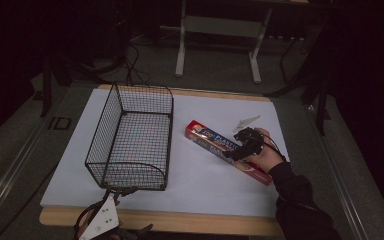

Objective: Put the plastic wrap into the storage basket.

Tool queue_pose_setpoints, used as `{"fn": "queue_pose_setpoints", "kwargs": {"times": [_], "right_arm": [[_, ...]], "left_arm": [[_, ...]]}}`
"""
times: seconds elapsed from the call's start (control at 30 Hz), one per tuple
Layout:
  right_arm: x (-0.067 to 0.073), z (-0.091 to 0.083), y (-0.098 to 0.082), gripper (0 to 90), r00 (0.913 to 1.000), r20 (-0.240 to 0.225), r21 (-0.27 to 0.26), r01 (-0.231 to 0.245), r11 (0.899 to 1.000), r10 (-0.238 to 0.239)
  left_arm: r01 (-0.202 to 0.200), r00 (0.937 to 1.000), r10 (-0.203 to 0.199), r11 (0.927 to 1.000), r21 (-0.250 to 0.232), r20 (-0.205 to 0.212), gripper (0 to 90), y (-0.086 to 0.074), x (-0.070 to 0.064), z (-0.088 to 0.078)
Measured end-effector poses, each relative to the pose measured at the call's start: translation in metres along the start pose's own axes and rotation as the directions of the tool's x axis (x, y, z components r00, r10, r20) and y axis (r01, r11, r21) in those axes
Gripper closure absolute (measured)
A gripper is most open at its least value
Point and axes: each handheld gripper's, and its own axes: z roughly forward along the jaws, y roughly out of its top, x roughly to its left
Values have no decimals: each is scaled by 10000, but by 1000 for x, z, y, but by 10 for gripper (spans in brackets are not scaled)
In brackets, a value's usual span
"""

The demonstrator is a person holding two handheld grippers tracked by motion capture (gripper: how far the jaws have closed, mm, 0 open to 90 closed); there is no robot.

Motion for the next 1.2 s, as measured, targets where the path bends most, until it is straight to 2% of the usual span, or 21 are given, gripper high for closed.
{"fn": "queue_pose_setpoints", "kwargs": {"times": [0.23, 0.37, 0.53, 0.63, 0.83, 0.93, 1.1, 1.2], "right_arm": [[-7, 13, 2, 150, 9999, -134, 492, -89, 9987, 96], [-10, 19, 3, 153, 9999, -105, 943, -83, 9955, 93], [-12, 26, 4, 208, 9999, -115, 1410, 62, 9900, -47], [-14, 29, 7, 245, 9997, -150, 1728, 218, 9847, -195], [-17, 34, 14, 341, 9972, -727, 2309, 342, 9724, -179], [-17, 36, 16, 347, 9966, -805, 2531, 384, 9667, -185], [-15, 42, 22, 366, 9959, -874, 3201, 509, 9460, -240], [-16, 42, 23, 373, 9960, -882, 3276, 431, 9438, -148]], "left_arm": [[-21, 10000, 22, 10000, -25, 46, 1, 1, -1, 0], [13, 10000, -13, 10000, -30, 52, 1, 1, -1, 0], [5, 9999, -5, 10000, -35, 102, 1, 1, -2, 1], [13, 9999, -13, 10000, -48, 110, 1, 1, -2, 1], [21, 9999, -20, 10000, -64, 149, 1, 1, -3, 1], [9, 9999, -8, 10000, -56, 148, 2, 1, -3, 1], [21, 9999, -20, 10000, -63, 130, 1, 1, -3, 0], [1, 9999, 0, 10000, -39, 137, 1, 1, -3, 0]]}}
